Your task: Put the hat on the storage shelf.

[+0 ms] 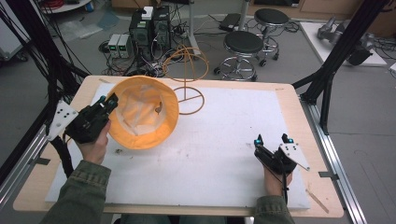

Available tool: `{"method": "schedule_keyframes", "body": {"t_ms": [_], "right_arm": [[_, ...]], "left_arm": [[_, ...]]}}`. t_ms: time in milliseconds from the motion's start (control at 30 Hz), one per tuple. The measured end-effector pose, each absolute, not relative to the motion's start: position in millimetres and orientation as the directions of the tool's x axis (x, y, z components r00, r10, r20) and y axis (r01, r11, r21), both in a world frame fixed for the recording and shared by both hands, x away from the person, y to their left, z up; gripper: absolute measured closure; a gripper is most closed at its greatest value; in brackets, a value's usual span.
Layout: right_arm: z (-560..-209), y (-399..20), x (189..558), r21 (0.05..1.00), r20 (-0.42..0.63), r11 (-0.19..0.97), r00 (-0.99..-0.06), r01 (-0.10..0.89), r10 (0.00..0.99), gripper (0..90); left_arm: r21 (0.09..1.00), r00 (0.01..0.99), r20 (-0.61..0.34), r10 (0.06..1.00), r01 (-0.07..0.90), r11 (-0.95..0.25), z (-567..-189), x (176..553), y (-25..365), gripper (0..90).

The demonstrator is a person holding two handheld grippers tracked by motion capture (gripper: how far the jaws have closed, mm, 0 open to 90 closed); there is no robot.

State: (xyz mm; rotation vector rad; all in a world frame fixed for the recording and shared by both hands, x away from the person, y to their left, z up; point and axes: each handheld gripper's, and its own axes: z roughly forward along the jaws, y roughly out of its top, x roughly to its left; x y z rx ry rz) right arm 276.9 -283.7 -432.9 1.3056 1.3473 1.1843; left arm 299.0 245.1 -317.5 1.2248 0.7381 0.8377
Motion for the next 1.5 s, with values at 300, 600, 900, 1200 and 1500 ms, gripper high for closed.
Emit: {"method": "schedule_keyframes", "body": {"t_ms": [300,600,900,1200,1500], "right_arm": [[-432,-284,276,0.990,0.020,-0.012,-0.051,0.137,0.999,12.8],[-432,-283,276,0.991,0.031,-0.024,-0.051,0.135,0.998,12.8],[-432,-283,276,0.990,0.036,-0.028,-0.057,0.136,0.998,12.7],[-432,-284,277,0.990,0.039,-0.031,-0.055,0.139,0.998,12.7],[-433,-284,278,0.990,0.034,-0.025,-0.061,0.139,0.998,12.7]], "left_arm": [[0.979,0.455,-0.031,0.890,-0.166,0.119,-306,317,252,86.9],[0.979,0.418,-0.043,0.908,-0.165,0.122,-288,342,255,86.9],[0.979,0.370,-0.021,0.929,-0.180,0.094,-270,367,257,86.9],[0.978,0.349,-0.017,0.937,-0.190,0.089,-256,395,256,86.9],[0.985,0.328,0.013,0.945,-0.164,0.044,-249,420,252,86.9]]}}
